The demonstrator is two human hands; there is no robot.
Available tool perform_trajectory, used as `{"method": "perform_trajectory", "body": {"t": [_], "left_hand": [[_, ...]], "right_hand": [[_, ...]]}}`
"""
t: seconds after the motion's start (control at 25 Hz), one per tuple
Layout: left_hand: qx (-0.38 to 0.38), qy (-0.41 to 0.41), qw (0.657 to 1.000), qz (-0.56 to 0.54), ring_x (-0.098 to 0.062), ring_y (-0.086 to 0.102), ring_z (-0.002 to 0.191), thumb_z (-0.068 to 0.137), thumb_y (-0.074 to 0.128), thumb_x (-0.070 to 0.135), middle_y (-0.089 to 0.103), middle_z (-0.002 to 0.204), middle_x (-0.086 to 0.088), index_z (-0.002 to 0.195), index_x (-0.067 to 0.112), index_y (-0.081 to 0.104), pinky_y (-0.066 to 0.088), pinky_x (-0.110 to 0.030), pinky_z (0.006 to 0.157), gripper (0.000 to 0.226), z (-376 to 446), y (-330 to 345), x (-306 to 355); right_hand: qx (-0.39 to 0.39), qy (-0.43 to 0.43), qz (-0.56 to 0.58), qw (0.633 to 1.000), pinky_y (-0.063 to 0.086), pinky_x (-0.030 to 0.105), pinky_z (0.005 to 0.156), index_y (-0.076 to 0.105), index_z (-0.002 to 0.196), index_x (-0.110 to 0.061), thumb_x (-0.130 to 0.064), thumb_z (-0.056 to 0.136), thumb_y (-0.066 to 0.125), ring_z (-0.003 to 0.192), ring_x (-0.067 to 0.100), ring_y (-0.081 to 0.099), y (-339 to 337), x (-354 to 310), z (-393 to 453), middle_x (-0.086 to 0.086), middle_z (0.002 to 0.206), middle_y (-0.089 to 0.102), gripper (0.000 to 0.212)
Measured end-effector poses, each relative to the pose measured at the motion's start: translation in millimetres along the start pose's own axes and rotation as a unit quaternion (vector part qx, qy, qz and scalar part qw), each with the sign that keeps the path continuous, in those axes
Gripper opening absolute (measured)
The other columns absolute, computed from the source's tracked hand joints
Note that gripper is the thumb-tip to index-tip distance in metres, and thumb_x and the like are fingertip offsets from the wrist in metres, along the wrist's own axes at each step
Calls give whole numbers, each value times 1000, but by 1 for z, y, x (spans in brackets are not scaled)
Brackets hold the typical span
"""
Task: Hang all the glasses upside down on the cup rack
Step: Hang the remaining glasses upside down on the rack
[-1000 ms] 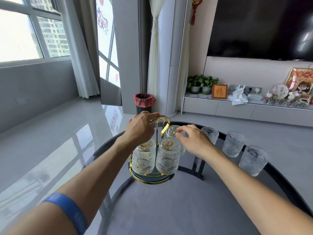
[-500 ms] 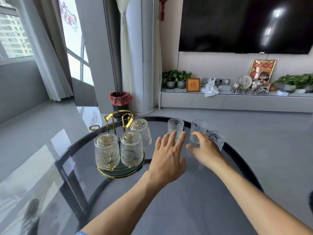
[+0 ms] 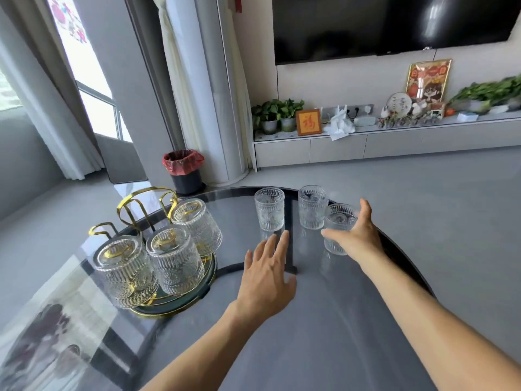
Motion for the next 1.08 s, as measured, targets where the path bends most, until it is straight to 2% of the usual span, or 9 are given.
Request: {"method": "perform_trajectory", "body": {"t": [0.2, 0.36, 0.52, 0.6, 0.68, 0.8, 0.92, 1.0, 1.08], "left_hand": [[-7, -8, 998, -65, -23, 31, 144, 82, 61, 29, 31, 160, -1, 157, 17, 12, 24, -42, 117, 90, 0, 2, -6], [12, -14, 977, -213, -17, 35, 141, 79, 73, 37, 38, 156, 1, 156, 17, 18, 27, -25, 112, 96, -5, -17, 9], [76, -75, 927, -360, -18, 59, 121, 65, 77, 47, 64, 130, 4, 142, 28, 37, 49, -41, 101, 89, -13, -57, 2], [116, -76, 910, -391, -3, 62, 111, 64, 82, 41, 67, 118, 9, 134, 28, 44, 50, -30, 95, 81, -24, -91, -3], [142, -65, 890, -428, 2, 64, 103, 68, 86, 28, 69, 110, 9, 129, 27, 46, 49, -19, 89, 73, -37, -125, -9], [175, -43, 855, -487, -10, 65, 110, 72, 82, 29, 68, 116, 1, 128, 29, 44, 51, -38, 99, 68, -53, -163, -21], [183, -29, 849, -495, -16, 62, 116, 74, 81, 35, 64, 123, 1, 130, 34, 42, 49, -49, 100, 69, -66, -191, -32], [157, -22, 852, -498, -21, 67, 108, 76, 82, 34, 65, 120, 5, 128, 36, 44, 54, -58, 90, 64, -69, -203, -41], [130, -21, 865, -484, -25, 71, 97, 77, 82, 37, 65, 117, 6, 125, 35, 48, 57, -59, 82, 59, -69, -214, -51]], "right_hand": [[26, 1, 15, 1000, 41, 34, 96, 39, 140, -24, -29, 64, 86, 125, 24, 51, 9, 5, -8, 2, 141, 53, 89], [-69, -45, 84, 993, 46, 35, 94, 51, 128, -30, -45, 51, 88, 116, 16, 55, 31, -18, -48, -7, 126, 60, 87], [-165, -93, 191, 963, 44, 16, 80, 61, 120, -29, -49, 50, 85, 112, 5, 60, 42, -75, -95, -18, 113, 69, 76], [-209, -103, 253, 939, 46, 17, 80, 63, 119, -28, -50, 53, 86, 111, 6, 64, 43, -105, -115, -12, 114, 72, 73], [-265, -97, 330, 901, 47, 28, 85, 64, 121, -25, -56, 58, 83, 111, 13, 65, 51, -126, -135, -2, 121, 71, 72], [-353, -4, 412, 840, 48, 40, 84, 63, 126, -22, -62, 79, 62, 107, 27, 63, 75, -137, -166, 7, 128, 67, 62], [-451, 69, 462, 760, 51, 50, 88, 51, 139, -28, -62, 93, 39, 106, 39, 66, 107, -157, -205, 16, 136, 62, 58], [-442, 90, 508, 734, 54, 49, 91, 52, 138, -23, -59, 95, 36, 110, 41, 66, 118, -178, -216, 18, 131, 64, 58], [-400, 109, 547, 727, 55, 43, 92, 55, 135, -18, -58, 93, 42, 110, 39, 67, 124, -189, -214, 19, 126, 67, 59]]}}
Point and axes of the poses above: each hand's wrist, its own z-axis towards the middle knuckle, its own y-axis out of the palm, x = y × z, the point moved 7 cm from there along z, towards the middle knuckle
